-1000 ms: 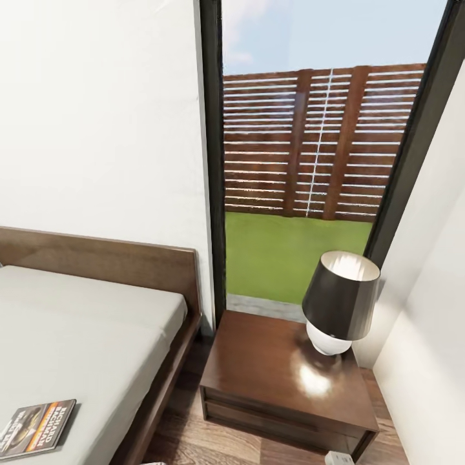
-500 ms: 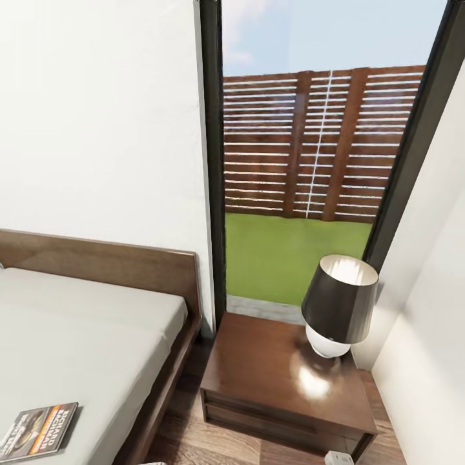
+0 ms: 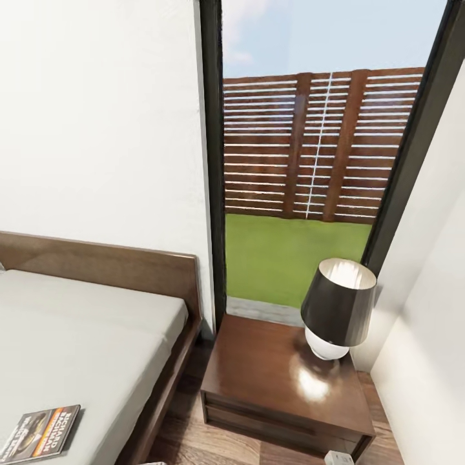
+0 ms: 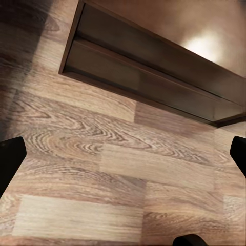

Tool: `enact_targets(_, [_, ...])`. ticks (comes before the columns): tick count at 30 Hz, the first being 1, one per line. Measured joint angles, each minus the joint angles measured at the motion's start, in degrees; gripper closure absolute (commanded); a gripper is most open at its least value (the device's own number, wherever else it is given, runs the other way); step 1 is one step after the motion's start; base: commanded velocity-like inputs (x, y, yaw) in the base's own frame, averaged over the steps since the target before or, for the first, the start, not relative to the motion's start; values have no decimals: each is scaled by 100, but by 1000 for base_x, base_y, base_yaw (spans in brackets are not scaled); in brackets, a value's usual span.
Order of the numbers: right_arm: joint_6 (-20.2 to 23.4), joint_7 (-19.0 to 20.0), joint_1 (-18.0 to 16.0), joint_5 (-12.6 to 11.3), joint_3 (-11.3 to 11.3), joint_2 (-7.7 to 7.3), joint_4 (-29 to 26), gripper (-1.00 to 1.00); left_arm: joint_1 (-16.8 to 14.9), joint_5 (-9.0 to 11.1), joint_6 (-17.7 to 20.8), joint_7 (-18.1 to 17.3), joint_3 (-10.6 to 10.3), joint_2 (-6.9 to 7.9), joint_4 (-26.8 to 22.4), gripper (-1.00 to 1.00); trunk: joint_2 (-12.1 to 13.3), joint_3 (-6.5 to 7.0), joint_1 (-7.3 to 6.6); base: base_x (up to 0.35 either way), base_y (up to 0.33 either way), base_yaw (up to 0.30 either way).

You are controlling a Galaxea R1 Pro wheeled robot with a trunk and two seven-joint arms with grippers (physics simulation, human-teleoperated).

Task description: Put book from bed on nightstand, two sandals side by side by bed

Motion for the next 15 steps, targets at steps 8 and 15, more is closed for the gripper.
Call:
enact_targets(8, [0, 0, 0, -11, -3, 0, 0, -100, 0, 0, 0, 0, 3, 5, 0, -100, 321, 144, -176, 0, 0, 0])
enact_targets(15, [0, 0, 0, -11, -4, -8, 0, -100, 0, 0, 0, 0, 4, 4, 0, -100, 602, 270, -330, 0, 0, 0])
